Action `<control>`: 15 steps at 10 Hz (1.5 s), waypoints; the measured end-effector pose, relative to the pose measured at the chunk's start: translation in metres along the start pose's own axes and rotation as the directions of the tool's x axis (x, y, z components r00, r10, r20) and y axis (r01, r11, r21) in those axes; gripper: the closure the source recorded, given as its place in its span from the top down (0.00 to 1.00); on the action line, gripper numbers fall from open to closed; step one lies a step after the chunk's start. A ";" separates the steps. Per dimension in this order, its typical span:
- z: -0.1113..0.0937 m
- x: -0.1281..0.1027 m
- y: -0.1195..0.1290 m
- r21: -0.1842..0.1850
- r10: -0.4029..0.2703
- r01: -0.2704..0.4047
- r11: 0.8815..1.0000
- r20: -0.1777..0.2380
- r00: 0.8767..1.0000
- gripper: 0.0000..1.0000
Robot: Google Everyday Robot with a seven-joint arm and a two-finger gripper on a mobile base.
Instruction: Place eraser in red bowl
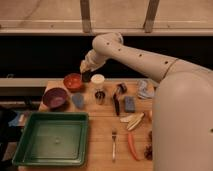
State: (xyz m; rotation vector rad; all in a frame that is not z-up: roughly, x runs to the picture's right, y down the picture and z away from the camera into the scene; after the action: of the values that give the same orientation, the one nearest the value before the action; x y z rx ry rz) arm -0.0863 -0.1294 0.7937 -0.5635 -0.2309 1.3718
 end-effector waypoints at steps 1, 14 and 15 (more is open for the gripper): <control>0.000 -0.006 0.002 -0.016 0.001 -0.001 1.000 0.007 1.000 0.00; 0.062 -0.027 0.011 -0.093 -0.018 0.024 0.995 0.064 0.998 0.00; 0.066 -0.027 0.013 -0.119 -0.014 0.022 0.993 0.068 0.998 0.00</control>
State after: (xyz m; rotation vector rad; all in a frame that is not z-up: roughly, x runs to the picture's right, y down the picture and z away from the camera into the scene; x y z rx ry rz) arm -0.1336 -0.1384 0.8474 -0.6136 -0.3734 1.3674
